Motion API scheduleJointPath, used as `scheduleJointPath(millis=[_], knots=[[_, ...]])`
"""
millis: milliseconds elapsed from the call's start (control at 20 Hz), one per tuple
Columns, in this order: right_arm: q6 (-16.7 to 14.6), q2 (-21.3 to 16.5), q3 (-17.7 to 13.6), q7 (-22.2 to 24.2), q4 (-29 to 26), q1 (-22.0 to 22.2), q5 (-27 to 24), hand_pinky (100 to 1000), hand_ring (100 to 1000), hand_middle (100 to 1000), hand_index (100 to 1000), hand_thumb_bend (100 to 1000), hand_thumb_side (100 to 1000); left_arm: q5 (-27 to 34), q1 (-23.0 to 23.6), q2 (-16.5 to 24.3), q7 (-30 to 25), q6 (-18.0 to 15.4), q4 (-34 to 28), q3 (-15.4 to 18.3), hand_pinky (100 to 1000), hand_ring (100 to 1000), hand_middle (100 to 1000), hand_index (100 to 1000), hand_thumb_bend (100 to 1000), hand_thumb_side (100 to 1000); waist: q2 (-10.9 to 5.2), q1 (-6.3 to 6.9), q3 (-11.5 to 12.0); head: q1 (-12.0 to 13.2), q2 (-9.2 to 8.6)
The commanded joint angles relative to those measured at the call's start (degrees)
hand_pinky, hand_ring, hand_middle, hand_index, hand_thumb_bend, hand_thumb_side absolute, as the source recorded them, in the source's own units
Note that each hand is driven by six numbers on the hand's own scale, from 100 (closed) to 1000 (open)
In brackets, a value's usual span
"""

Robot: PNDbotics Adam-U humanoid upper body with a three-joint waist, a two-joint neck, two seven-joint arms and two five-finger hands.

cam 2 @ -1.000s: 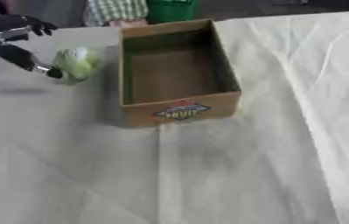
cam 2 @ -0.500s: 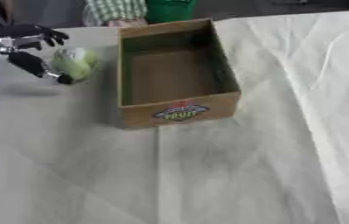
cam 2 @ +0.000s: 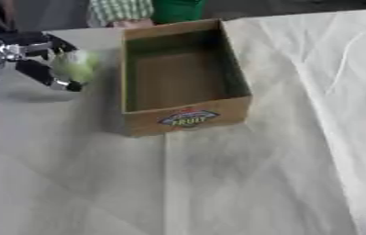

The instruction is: Pick up objects on the table and place them in the box.

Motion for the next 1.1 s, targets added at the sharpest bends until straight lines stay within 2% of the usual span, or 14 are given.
scheduleJointPath(millis=[50,100,350,450,500,600,650,700,750,900,1100], knots=[[0.15,-0.9,-0.57,-0.17,-0.8,-0.45,-0.21,839,725,750,885,100,584,-0.55,-0.77,0.84,-0.27,-0.06,-0.58,0.13,685,796,738,864,515,629,-0.98,-0.14,-0.11,0.13,-0.54],[0.15,-0.88,-0.57,-0.17,-0.8,-0.46,-0.22,839,725,750,885,100,584,-0.73,-0.77,0.83,-0.18,-0.05,-0.65,0.07,679,791,730,849,481,613,-0.97,-0.13,-0.11,0.16,-0.55],[0.16,-0.8,-0.63,-0.23,-0.8,-0.39,-0.23,839,725,750,885,100,584,-1.52,-0.65,0.74,1.34,0.07,-1.04,-0.02,650,763,690,816,193,529,-1.01,-0.16,-0.18,0.21,-0.53],[0.16,-0.75,-0.67,-0.28,-0.8,-0.35,-0.23,839,725,750,885,100,583,-1.61,-0.59,0.71,2.01,-0.04,-1.15,-0.13,636,750,677,806,126,459,-1.04,-0.16,-0.17,0.22,-0.5],[0.16,-0.72,-0.69,-0.3,-0.8,-0.34,-0.24,839,725,750,885,100,584,-1.75,-0.56,0.7,2.29,-0.18,-1.22,-0.2,619,728,656,790,100,379,-1.04,-0.16,-0.17,0.23,-0.5],[0.16,-0.68,-0.72,-0.33,-0.8,-0.35,-0.25,839,725,750,885,100,584,-2.24,-0.44,0.64,3.3,-0.5,-1.47,-0.24,599,698,624,767,100,311,-1.04,-0.18,-0.21,0.26,-0.55],[0.17,-0.65,-0.74,-0.36,-0.8,-0.34,-0.23,839,725,750,885,100,584,-2.45,-0.38,0.6,4.15,-0.63,-1.67,-0.2,569,650,572,715,100,248,-1.05,-0.2,-0.23,0.25,-0.55],[0.15,-0.63,-0.77,-0.39,-0.8,-0.31,-0.24,839,725,750,885,100,584,-2.68,-0.27,0.59,5.23,-0.69,-1.86,-0.2,560,635,561,700,100,236,-1.05,-0.22,-0.26,0.24,-0.57],[0.14,-0.61,-0.8,-0.43,-0.8,-0.25,-0.24,839,725,750,885,100,584,-2.77,-0.18,0.56,6.3,-0.7,-1.97,-0.19,553,629,556,693,100,231,-1.08,-0.24,-0.26,0.21,-0.54],[0.15,-0.6,-0.93,-0.57,-0.8,0.03,-0.2,839,725,750,885,100,584,-2.38,-0.03,0.61,8.09,-0.84,-2.0,-0.37,551,620,552,688,100,312,-1.28,-0.29,-0.11,0.0,-0.32],[0.27,-0.54,-1.08,-0.76,-0.8,0.51,-0.16,839,725,750,885,100,583,0.1,0.11,1.13,10.4,-1.04,-4.17,-0.29,522,579,535,667,100,317,-1.84,-0.4,0.38,-0.42,0.28]])
